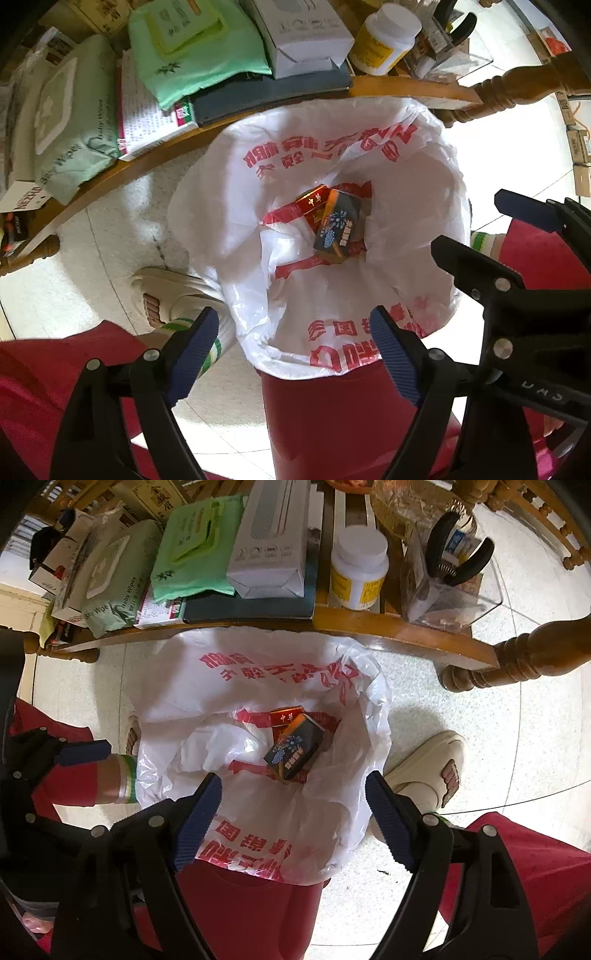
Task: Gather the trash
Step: 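Raise both tools back over the table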
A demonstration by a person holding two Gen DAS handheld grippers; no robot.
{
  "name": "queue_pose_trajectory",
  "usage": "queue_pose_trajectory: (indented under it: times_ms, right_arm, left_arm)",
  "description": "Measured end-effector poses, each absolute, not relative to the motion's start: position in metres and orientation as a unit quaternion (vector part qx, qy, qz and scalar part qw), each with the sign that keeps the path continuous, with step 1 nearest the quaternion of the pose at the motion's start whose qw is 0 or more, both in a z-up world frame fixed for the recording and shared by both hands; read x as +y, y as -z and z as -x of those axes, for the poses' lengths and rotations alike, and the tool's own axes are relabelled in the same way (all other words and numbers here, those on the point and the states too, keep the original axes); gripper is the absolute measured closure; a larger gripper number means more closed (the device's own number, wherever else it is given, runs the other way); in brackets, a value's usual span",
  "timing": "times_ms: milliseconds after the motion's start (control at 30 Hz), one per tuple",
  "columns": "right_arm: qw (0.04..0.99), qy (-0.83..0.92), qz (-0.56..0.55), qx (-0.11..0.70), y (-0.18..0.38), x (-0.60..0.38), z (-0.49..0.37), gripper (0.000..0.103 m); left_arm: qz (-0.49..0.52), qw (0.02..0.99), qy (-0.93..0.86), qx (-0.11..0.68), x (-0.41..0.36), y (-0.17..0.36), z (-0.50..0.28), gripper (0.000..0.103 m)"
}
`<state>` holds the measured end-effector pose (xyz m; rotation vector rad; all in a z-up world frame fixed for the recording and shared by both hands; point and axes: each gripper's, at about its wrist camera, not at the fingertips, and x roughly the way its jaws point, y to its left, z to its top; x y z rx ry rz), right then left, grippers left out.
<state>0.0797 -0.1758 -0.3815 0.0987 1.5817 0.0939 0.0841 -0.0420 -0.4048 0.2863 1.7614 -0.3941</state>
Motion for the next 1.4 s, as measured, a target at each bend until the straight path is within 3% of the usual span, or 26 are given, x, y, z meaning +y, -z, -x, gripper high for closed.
queue_pose_trajectory:
  times_ms: [233, 333, 433, 633, 833, 1067, 1400]
  right_arm:
    - [0.732, -0.056, -0.051, 0.677, 0.327, -0.178, -0.057, 0.024]
    - [0.757, -0.076, -0.050, 0.647, 0.276, -0.181, -0.041, 0.023]
    - [0.783, -0.101, -0.056, 0.611, 0.219, -0.186, -0.031, 0.013]
    - [0.840, -0.106, -0.031, 0.530, 0.104, -0.203, -0.036, 0.011]
    - [0.900, -0.095, -0.021, 0.426, -0.002, -0.225, -0.048, 0.010]
    - [0.920, -0.117, -0.002, 0.374, -0.067, -0.234, -0.065, 0.010]
    - [0.923, -0.115, 0.046, 0.364, -0.109, -0.242, -0.102, 0.010]
  left_arm:
    - [-0.105, 0.645, 0.168, 0.738, -0.021, 0.343, -0.066, 0.021]
    - [-0.098, 0.662, 0.175, 0.722, -0.005, 0.292, -0.053, 0.019]
    - [-0.090, 0.685, 0.181, 0.700, 0.009, 0.239, -0.051, 0.016]
    - [-0.086, 0.757, 0.179, 0.622, 0.032, 0.111, -0.080, 0.008]
    - [-0.129, 0.808, 0.144, 0.557, 0.039, 0.027, -0.114, 0.008]
    - [-0.135, 0.806, 0.159, 0.554, 0.035, -0.017, -0.145, 0.008]
    - [-0.164, 0.798, 0.159, 0.558, 0.021, -0.025, -0.179, 0.008]
